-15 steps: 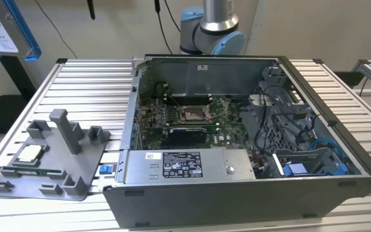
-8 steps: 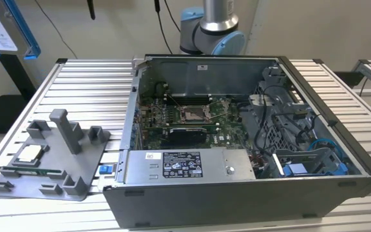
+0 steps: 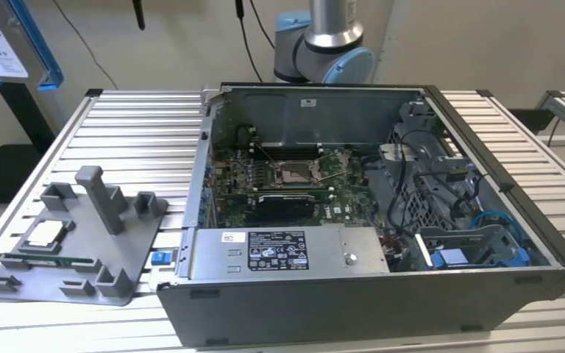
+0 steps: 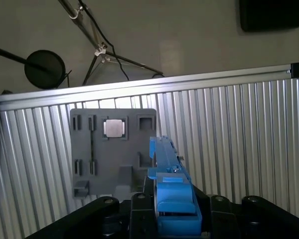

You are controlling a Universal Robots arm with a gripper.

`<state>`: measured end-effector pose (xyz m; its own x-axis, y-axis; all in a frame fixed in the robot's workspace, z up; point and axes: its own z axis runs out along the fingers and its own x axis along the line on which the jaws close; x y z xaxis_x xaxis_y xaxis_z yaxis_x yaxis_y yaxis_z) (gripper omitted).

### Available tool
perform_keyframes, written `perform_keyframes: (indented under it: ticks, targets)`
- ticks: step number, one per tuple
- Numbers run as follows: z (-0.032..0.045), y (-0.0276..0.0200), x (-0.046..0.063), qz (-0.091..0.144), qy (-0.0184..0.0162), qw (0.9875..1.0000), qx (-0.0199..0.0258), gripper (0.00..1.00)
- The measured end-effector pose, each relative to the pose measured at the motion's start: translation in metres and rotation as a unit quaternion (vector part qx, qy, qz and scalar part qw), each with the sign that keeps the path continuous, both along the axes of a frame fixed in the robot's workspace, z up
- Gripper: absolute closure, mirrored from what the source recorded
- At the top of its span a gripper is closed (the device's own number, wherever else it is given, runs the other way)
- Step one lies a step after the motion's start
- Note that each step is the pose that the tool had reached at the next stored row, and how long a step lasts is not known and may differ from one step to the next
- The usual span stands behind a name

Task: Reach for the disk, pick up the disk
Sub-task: 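Pick up the disk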

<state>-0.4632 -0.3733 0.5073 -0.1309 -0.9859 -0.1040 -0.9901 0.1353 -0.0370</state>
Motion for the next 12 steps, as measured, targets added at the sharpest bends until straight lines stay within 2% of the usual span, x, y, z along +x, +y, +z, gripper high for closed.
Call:
perform_keyframes:
  ticks: [12]
  targets:
    - [0.0000, 0.0000, 0.0065, 0.000, 0.0000, 1.0000, 0.0000, 1.00]
